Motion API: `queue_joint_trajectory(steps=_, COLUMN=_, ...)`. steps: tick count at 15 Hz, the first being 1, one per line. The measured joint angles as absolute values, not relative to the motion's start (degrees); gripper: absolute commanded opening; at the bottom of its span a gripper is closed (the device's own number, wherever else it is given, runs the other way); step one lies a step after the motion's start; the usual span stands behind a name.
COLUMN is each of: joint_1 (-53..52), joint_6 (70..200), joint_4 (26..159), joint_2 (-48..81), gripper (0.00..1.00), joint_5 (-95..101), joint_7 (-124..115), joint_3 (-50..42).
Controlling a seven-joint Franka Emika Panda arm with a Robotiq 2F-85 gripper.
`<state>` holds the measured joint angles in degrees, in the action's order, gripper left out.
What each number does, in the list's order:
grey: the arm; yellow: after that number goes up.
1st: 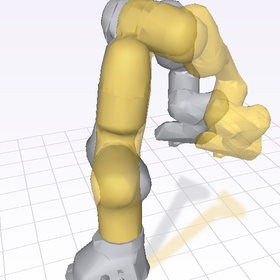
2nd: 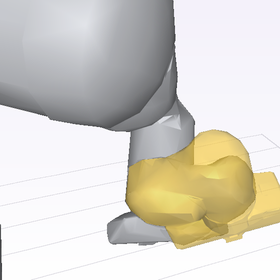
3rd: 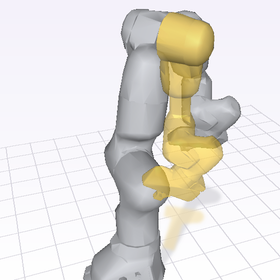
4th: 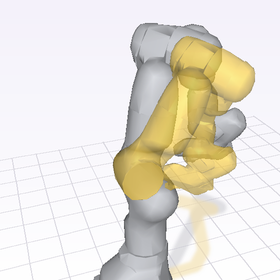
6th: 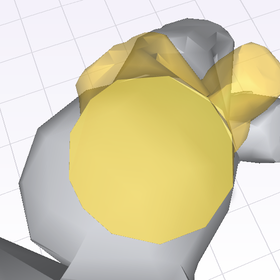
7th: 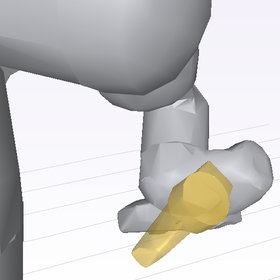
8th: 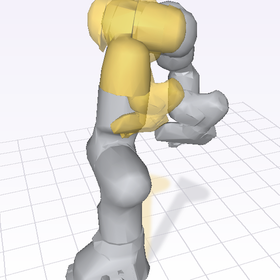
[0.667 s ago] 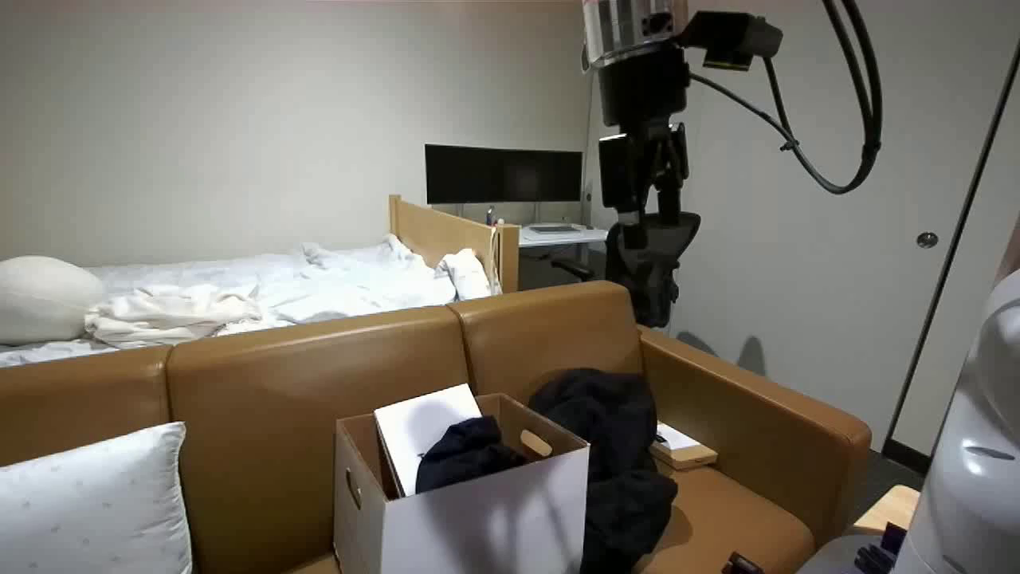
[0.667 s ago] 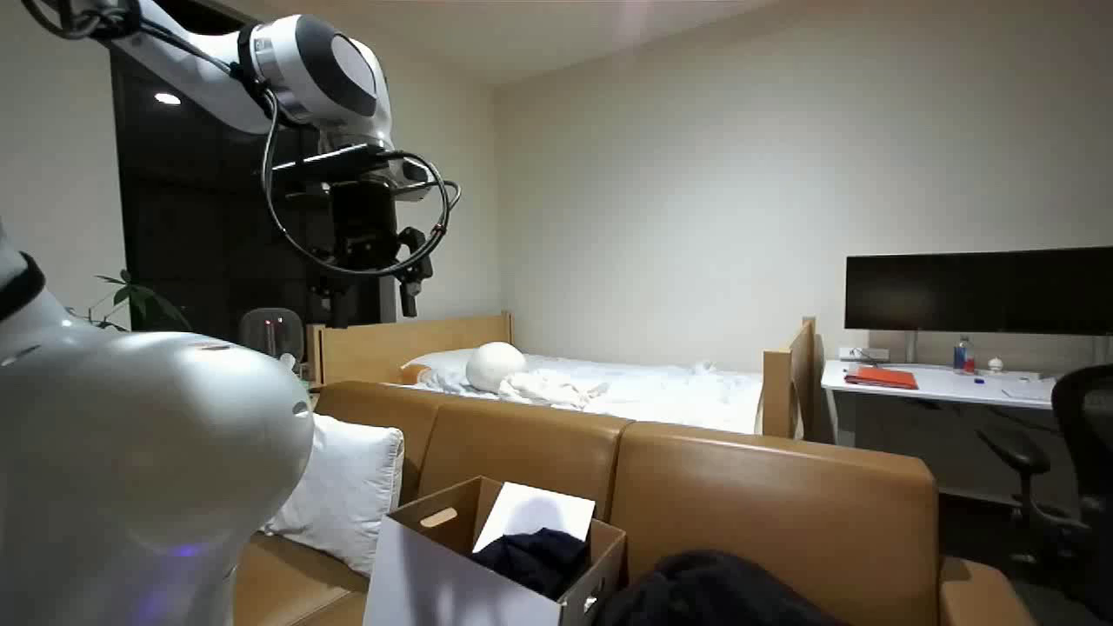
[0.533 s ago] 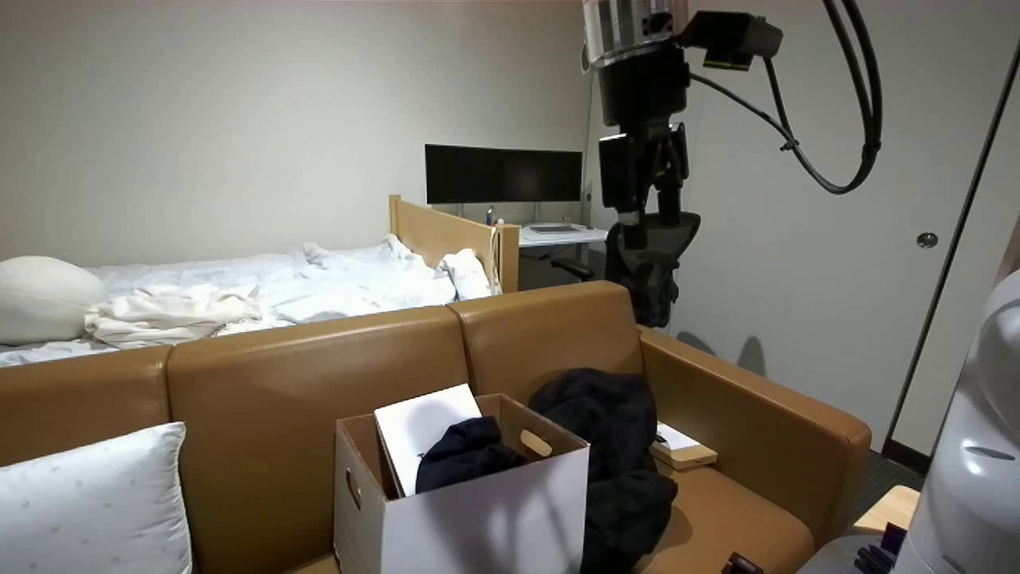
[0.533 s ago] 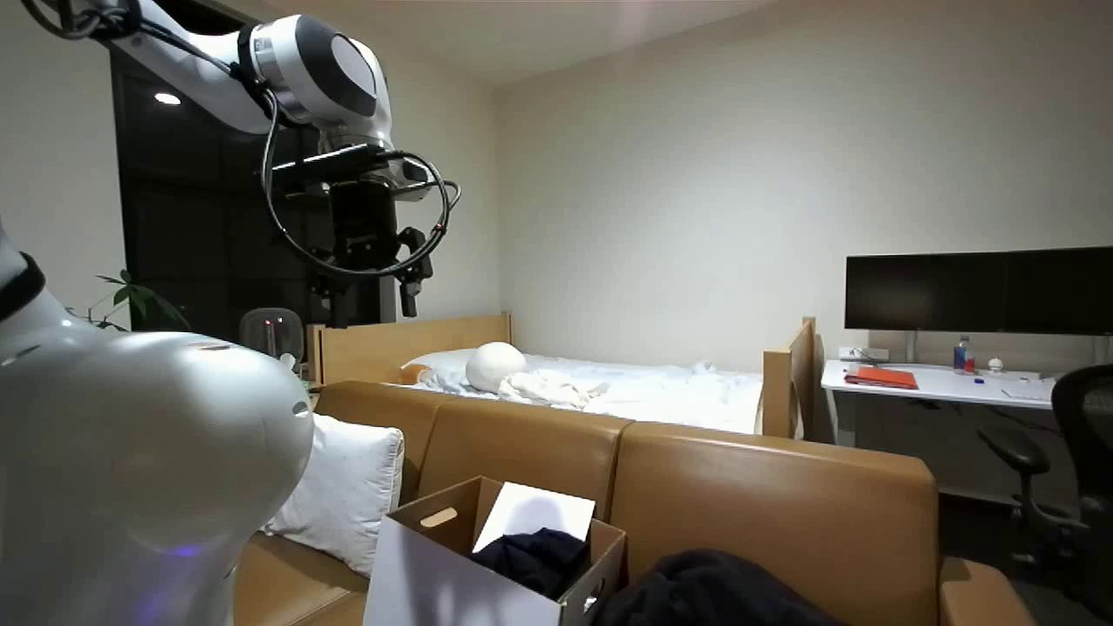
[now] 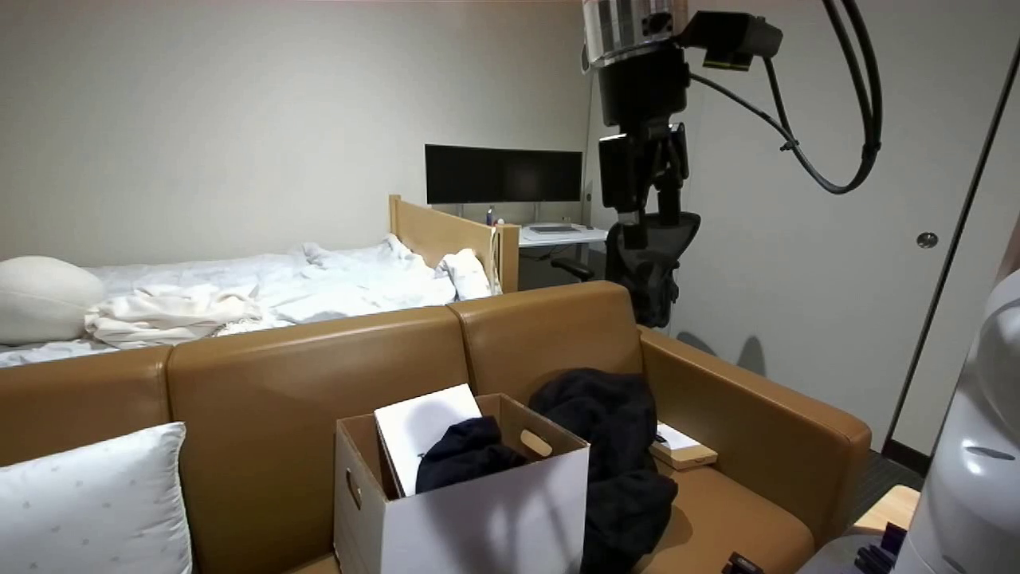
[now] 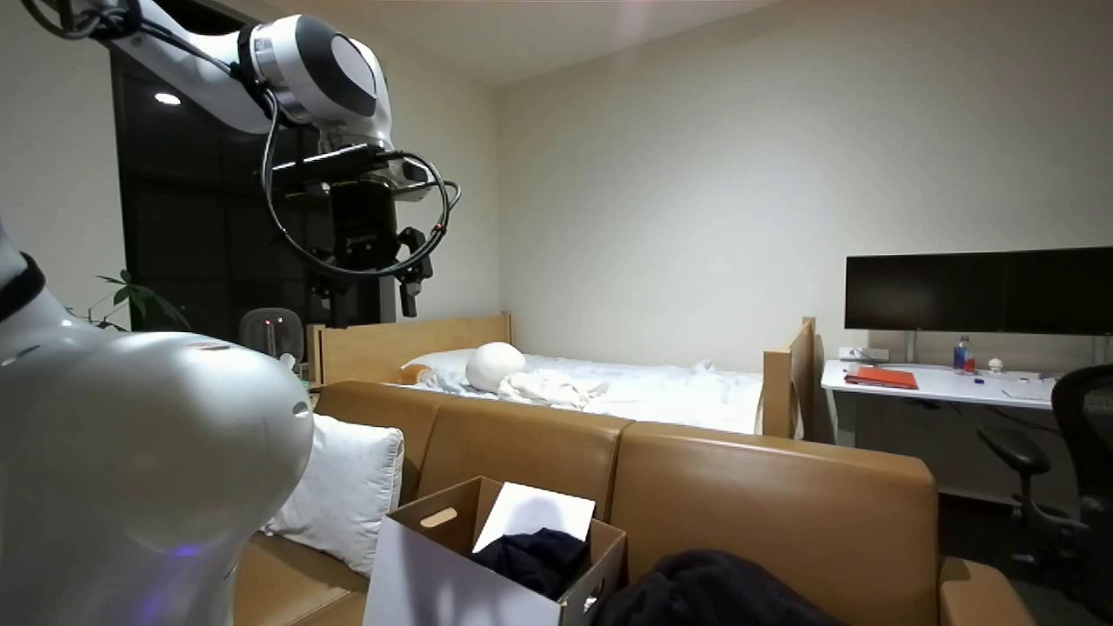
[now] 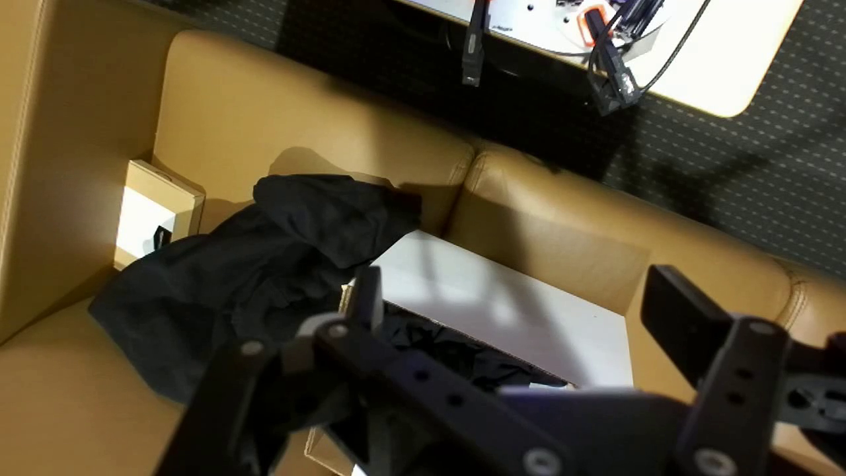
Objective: Remove the jersey from the box and put it on the couch
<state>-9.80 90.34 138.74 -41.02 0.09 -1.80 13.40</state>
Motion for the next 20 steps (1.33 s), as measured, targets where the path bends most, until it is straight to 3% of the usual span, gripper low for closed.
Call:
queue_joint_trajectory(steps=16, joint_1=-9.84, joint_6=90.55, joint_4=138.74, joint_2=-40.99, gripper=1.00, joint_5=0.15, joint_7=-1.80, joint_3=13.31)
queue_joint_trajectory(steps=20, joint_1=-9.32, joint_6=99.22, joint_4=138.71, joint_2=-38.52, gripper=1.00, joint_5=1.13, joint_7=-1.76, joint_3=11.24)
